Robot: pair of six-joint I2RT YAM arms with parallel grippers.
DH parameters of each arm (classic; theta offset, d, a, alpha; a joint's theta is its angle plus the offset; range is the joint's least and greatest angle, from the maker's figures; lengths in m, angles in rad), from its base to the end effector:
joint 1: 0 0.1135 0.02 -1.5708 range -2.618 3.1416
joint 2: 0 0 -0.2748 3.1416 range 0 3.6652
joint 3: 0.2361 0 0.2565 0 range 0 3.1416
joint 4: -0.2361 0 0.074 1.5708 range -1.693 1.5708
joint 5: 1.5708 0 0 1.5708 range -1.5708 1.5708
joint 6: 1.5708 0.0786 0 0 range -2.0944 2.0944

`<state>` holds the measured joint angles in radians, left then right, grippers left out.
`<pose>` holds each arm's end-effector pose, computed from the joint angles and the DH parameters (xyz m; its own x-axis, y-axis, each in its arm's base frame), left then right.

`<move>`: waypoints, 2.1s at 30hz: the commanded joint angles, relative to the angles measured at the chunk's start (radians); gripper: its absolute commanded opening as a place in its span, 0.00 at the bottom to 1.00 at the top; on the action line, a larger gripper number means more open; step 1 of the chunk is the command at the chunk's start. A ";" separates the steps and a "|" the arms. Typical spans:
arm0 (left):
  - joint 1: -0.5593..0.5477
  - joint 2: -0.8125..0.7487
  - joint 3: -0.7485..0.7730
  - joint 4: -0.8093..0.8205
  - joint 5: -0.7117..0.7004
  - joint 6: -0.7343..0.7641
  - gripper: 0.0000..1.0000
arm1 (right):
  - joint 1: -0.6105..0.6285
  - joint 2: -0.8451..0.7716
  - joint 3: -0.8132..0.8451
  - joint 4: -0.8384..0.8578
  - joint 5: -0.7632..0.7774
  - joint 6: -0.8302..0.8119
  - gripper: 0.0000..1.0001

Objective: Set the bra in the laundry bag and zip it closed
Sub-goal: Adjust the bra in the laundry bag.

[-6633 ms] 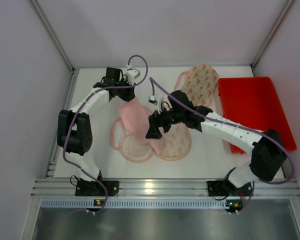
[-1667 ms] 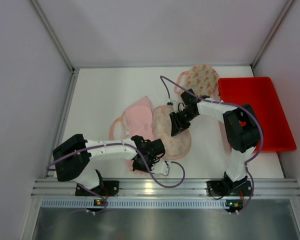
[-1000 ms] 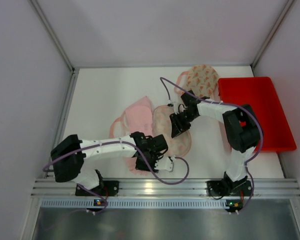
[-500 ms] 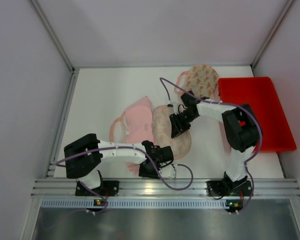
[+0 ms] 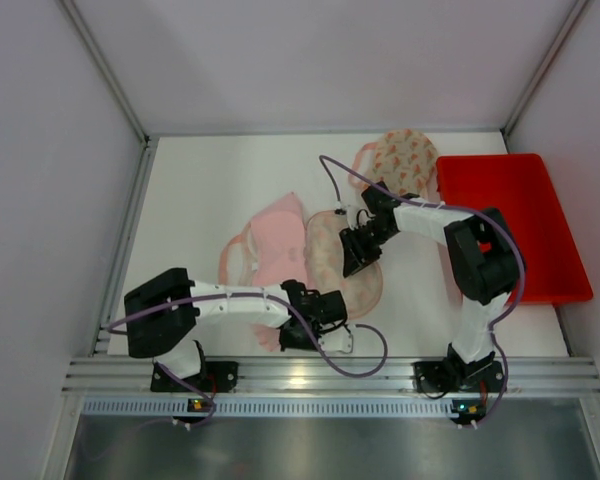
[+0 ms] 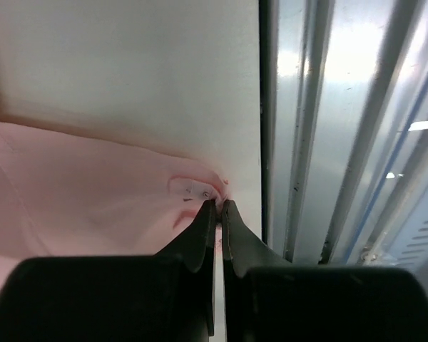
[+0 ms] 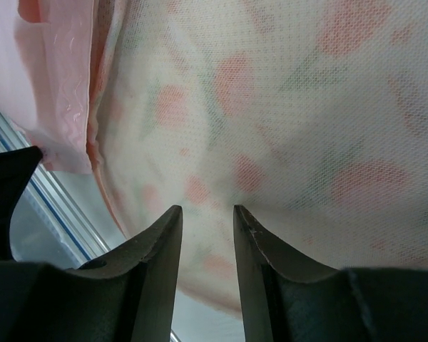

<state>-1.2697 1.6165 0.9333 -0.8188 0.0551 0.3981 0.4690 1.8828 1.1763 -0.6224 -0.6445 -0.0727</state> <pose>0.0772 -0.2633 0.1250 0.0974 0.9916 -0.0847 0.9947 -0.0997 -0.0240 0.3049 0.2074 0.1259 -0.8282 -0.4847 -0.2813 -0.5513 0.6145 0.5644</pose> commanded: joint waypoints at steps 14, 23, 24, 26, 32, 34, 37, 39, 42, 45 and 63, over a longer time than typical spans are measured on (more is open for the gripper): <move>0.315 -0.167 0.315 -0.298 0.153 0.243 0.00 | 0.016 -0.100 0.000 -0.057 -0.006 -0.102 0.36; 0.610 0.088 0.548 -0.292 0.166 0.490 0.00 | 0.030 -0.093 -0.027 -0.034 -0.015 -0.087 0.36; 0.639 0.130 0.564 -0.286 0.167 0.498 0.00 | 0.031 -0.085 -0.032 -0.030 -0.015 -0.078 0.36; 0.661 0.169 0.591 -0.275 0.170 0.510 0.00 | 0.031 -0.085 -0.040 -0.025 -0.018 -0.073 0.36; 0.710 0.178 0.562 -0.224 0.170 0.507 0.27 | 0.034 -0.079 -0.056 -0.008 -0.004 -0.064 0.36; 0.724 0.135 0.546 -0.224 0.166 0.499 0.35 | 0.034 -0.074 -0.056 -0.007 0.003 -0.062 0.36; 0.724 0.037 0.506 -0.224 0.176 0.490 0.48 | 0.034 -0.068 -0.058 -0.010 0.009 -0.059 0.36; 0.719 -0.031 0.499 -0.226 0.189 0.472 0.57 | 0.034 -0.062 -0.060 -0.014 0.008 -0.059 0.36; 0.687 -0.125 0.457 -0.227 0.204 0.459 0.58 | 0.034 -0.068 -0.069 -0.020 0.003 -0.062 0.36; 0.606 -0.191 0.371 -0.224 0.177 0.415 0.58 | 0.034 -0.071 -0.075 -0.020 0.005 -0.062 0.36; 0.475 -0.211 0.018 -0.129 0.078 0.326 0.54 | 0.033 -0.096 -0.081 -0.040 0.020 -0.088 0.36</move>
<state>-0.7921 1.3872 0.9642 -0.9989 0.1455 0.7326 0.4908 1.8336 1.0973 -0.6548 -0.6289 -0.1383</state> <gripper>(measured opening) 0.545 0.356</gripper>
